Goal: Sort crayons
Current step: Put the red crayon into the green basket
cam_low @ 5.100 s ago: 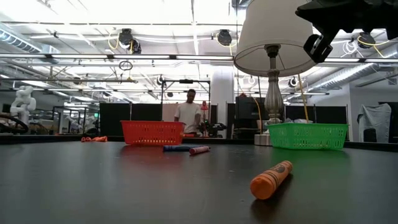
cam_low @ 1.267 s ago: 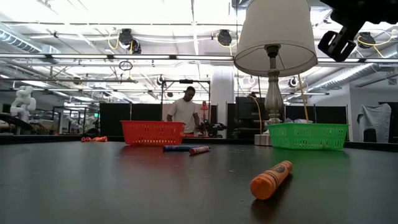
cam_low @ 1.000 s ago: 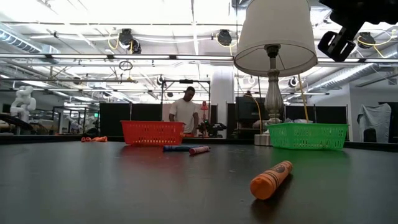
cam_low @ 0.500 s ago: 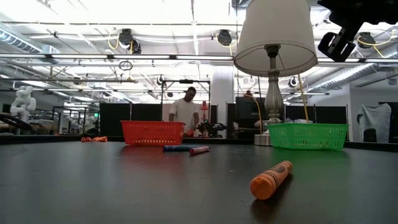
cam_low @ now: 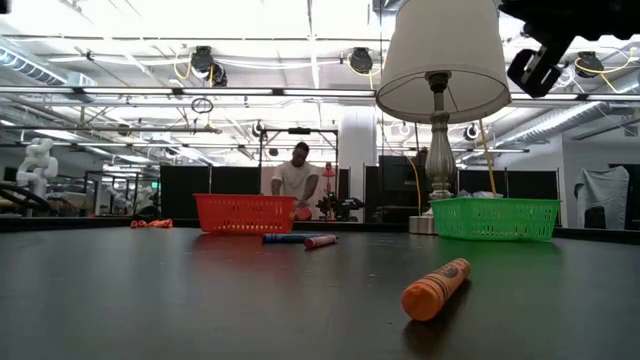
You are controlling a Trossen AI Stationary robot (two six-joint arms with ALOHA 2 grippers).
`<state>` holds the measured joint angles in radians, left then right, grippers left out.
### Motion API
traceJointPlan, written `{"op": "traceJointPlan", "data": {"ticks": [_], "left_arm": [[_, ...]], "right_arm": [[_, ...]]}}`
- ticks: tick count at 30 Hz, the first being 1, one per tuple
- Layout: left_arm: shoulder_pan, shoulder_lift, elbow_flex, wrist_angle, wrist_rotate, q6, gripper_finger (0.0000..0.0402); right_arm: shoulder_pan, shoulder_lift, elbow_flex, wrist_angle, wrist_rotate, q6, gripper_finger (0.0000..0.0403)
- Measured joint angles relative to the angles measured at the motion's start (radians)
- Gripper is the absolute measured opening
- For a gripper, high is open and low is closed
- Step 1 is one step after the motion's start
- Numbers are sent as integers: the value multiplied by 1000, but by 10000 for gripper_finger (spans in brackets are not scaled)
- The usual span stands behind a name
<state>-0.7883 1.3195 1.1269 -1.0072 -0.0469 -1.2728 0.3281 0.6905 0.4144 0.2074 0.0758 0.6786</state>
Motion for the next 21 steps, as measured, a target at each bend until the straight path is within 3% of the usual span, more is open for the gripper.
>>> {"op": "traceJointPlan", "data": {"ticks": [7,17,21], "left_arm": [[69,-74,0,-40,-165,55,90],[186,-130,0,-38,-261,228,90],[219,-152,0,-16,-270,291,90]], "right_arm": [[-26,62,114,-27,30,-142,0],[-133,297,378,-180,25,-348,0],[-197,401,484,-244,-57,-389,0]]}}
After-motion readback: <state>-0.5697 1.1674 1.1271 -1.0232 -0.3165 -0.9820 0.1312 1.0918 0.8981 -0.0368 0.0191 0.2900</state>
